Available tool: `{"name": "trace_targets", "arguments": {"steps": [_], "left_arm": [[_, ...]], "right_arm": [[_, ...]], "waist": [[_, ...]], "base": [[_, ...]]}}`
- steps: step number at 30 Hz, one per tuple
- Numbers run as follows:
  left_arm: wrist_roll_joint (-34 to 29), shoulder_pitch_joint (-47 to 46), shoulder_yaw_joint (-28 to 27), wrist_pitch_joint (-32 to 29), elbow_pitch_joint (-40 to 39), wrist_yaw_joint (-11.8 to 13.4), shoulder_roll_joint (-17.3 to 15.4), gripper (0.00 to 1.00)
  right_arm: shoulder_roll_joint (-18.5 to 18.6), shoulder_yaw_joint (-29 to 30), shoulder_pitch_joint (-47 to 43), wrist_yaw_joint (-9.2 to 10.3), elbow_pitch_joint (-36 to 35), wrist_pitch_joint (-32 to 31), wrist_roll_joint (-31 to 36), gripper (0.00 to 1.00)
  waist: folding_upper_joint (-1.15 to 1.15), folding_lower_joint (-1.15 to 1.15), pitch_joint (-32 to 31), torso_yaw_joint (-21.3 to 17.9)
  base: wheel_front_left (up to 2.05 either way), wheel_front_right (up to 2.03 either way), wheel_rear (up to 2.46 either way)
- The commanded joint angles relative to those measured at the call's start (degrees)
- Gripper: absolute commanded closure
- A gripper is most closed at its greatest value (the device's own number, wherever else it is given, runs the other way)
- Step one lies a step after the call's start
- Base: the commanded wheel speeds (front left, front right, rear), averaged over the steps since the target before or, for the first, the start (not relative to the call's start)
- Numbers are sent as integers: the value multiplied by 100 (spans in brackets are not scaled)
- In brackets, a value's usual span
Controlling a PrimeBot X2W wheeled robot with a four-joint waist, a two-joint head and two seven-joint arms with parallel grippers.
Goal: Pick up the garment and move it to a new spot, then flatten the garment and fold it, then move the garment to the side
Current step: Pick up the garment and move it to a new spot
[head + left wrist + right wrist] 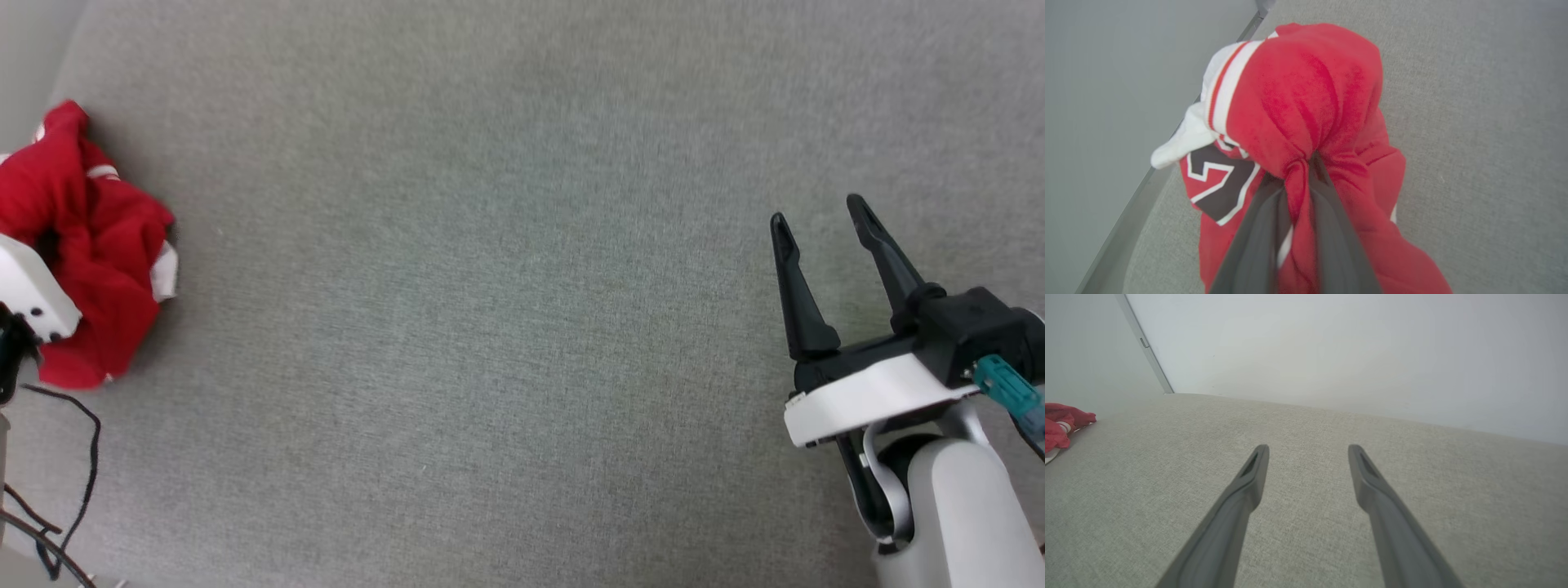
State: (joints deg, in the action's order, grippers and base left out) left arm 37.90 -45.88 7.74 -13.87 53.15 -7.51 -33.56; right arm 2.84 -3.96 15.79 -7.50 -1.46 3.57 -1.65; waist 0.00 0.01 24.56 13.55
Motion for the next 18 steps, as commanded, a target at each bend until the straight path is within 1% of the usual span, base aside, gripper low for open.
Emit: {"name": "trace_targets", "arguments": {"steps": [1,6,10,14,16,18], "left_arm": [[-98,-60,33,327,-62,26,-12,100],[-381,-168,75,1552,-241,162,75,100],[-511,-129,128,2195,-425,268,247,100],[-608,67,211,2598,-754,394,484,100],[-590,222,220,2713,-1027,390,611,100],[-628,423,243,2785,-1346,441,715,100]], "right_arm": [[7,32,-109,2,29,48,-90,0],[6,155,-330,2,76,112,-225,0],[6,243,-538,2,101,124,-298,0],[5,328,-758,2,87,116,-374,0],[4,367,-866,2,64,108,-406,0],[5,396,-970,2,48,93,-431,0]], "waist": [[0,-1,-397,24],[0,-1,-963,3],[0,-1,-1374,-72],[0,-1,-1748,-223],[0,-1,-1902,-345],[0,-1,-2042,-491]], "base": [[0,0,0],[0,0,0],[0,0,0],[0,0,0],[0,0,0],[0,0,0]]}}
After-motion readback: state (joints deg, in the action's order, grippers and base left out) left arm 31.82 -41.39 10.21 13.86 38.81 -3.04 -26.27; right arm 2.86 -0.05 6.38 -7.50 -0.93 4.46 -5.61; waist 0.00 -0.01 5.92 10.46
